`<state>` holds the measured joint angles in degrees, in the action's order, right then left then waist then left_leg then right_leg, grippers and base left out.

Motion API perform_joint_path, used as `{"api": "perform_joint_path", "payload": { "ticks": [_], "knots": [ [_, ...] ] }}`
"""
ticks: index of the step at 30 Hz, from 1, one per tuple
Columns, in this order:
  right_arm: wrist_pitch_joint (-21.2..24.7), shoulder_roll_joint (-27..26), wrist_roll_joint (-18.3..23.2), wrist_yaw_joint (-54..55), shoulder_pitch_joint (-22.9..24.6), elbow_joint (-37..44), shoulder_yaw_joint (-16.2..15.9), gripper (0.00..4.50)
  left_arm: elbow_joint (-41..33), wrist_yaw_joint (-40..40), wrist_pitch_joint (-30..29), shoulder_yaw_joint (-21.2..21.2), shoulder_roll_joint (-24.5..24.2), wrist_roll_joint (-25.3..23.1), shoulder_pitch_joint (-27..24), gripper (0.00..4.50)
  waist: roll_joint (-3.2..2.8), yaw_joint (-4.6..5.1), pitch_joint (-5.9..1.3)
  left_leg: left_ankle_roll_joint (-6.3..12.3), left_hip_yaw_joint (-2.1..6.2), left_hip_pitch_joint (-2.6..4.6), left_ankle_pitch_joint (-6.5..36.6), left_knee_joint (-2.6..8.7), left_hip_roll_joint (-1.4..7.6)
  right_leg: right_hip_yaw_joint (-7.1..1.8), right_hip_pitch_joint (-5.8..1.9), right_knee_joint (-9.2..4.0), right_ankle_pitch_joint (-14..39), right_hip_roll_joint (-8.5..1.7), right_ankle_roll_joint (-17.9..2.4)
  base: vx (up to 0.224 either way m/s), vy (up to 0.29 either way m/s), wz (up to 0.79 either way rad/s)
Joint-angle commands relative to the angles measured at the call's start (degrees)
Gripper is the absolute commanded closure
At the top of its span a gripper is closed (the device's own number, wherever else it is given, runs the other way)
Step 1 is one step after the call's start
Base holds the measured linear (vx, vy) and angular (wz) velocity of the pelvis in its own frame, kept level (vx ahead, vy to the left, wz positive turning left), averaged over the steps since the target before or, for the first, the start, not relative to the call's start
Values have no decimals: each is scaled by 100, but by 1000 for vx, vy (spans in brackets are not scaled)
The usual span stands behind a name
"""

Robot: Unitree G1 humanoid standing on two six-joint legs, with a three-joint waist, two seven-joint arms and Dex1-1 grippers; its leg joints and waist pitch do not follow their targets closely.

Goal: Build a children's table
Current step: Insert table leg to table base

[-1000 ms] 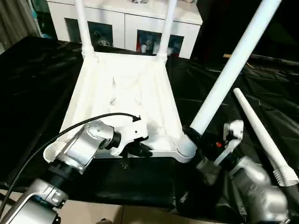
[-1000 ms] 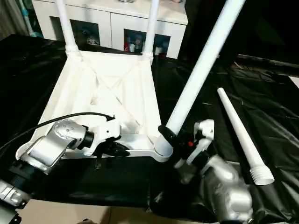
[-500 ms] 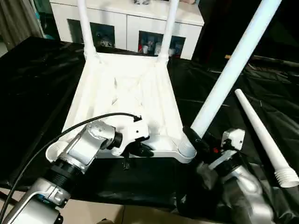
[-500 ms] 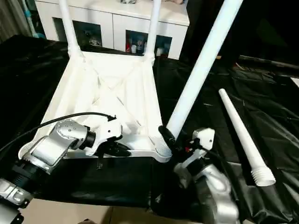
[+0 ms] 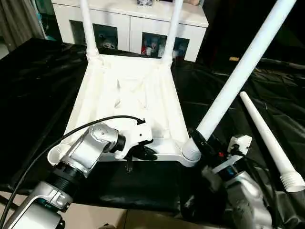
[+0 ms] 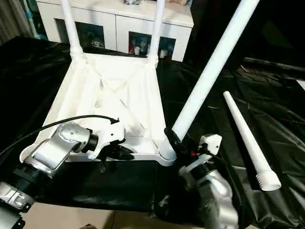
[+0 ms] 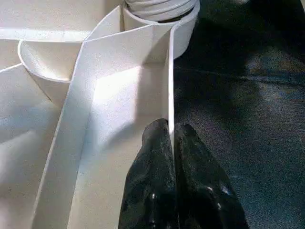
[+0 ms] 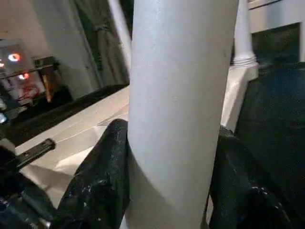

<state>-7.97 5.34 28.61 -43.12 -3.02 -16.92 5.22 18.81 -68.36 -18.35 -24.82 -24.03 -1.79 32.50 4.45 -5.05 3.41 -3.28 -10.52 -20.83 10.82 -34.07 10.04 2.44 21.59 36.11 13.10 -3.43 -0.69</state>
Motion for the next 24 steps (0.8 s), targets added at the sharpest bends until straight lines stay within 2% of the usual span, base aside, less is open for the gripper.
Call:
{"api": "perform_joint_path", "payload": {
  "ticks": [1,3,6,7,9,12,14,16,17,18,19,20,22,23,24],
  "knots": [
    [-12,272,-330,176,402,-576,243,265,-134,44,49,200,-149,86,63,450,-109,-9,-292,59,166,73,1382,521,397,-307,-160,-490,810,-561,-1258,0,0,0],
    [-173,290,-366,150,515,-627,245,265,-114,34,67,215,-162,90,61,450,-143,-6,-300,61,162,78,1357,516,396,-306,-157,-484,686,-556,-1280,0,0,0],
    [-414,366,-371,3,510,-987,337,265,-88,34,90,219,-166,83,66,450,-130,0,-298,67,162,76,1453,520,397,-302,-162,-494,752,-560,-1312,0,0,0],
    [-537,430,-301,-133,439,-1266,437,265,-65,44,105,218,-156,76,72,450,-148,9,-306,66,159,87,1481,514,398,-301,-156,-495,747,-559,-1335,0,0,0],
    [-504,499,-219,-243,422,-1245,484,265,-44,52,120,215,-144,71,81,450,-143,7,-292,73,164,82,1500,526,400,-299,-164,-504,763,-546,-1346,0,0,0],
    [-171,724,-77,-499,498,-659,391,265,-1,77,186,193,-132,43,106,450,-134,-2,-296,97,167,100,1555,535,404,-292,-184,-510,752,-526,-1321,0,0,0],
    [-128,765,-59,-535,514,-572,374,265,-1,77,186,189,-133,42,109,450,-121,-4,-300,131,165,84,1500,524,398,-298,-192,-507,709,-540,-1313,0,0,0],
    [8,1007,7,-645,609,-163,365,265,-12,82,184,198,-132,58,120,450,-49,-7,-296,171,156,81,1446,514,397,-298,-192,-528,853,-546,-1269,0,0,0],
    [16,1054,22,-670,620,-107,364,265,-13,83,184,199,-132,61,124,450,-41,-16,-294,188,158,76,1406,509,397,-296,-195,-524,882,-548,-1259,0,0,0],
    [15,1156,17,-741,638,-27,350,265,5,100,199,208,-135,56,136,450,-57,-25,-303,227,150,71,1324,494,393,-300,-193,-521,851,-553,-1250,0,0,0],
    [3,1201,9,-779,641,-12,341,265,19,111,210,212,-136,52,143,450,-33,-25,-302,258,153,54,1264,490,392,-292,-199,-518,842,-550,-1222,0,0,0],
    [-10,1236,4,-791,628,2,340,265,36,127,221,212,-137,48,150,450,-38,-24,-303,270,152,54,1246,489,391,-290,-196,-519,845,-554,-1220,0,0,0],
    [95,1302,65,-755,538,155,369,265,39,166,226,225,-141,60,148,450,-13,-10,-289,279,155,49,1289,489,387,-289,-177,-543,1131,-558,-1172,0,0,0],
    [239,1342,118,-707,470,329,370,265,26,168,219,234,-149,73,146,450,-20,-14,-294,282,156,56,1275,487,388,-288,-175,-544,1144,-555,-1167,0,0,0],
    [399,1367,130,-613,454,571,338,265,25,165,218,235,-153,75,146,450,-2,-12,-296,295,153,47,1208,483,384,-288,-182,-537,1125,-544,-1145,0,0,0]
  ]
}}
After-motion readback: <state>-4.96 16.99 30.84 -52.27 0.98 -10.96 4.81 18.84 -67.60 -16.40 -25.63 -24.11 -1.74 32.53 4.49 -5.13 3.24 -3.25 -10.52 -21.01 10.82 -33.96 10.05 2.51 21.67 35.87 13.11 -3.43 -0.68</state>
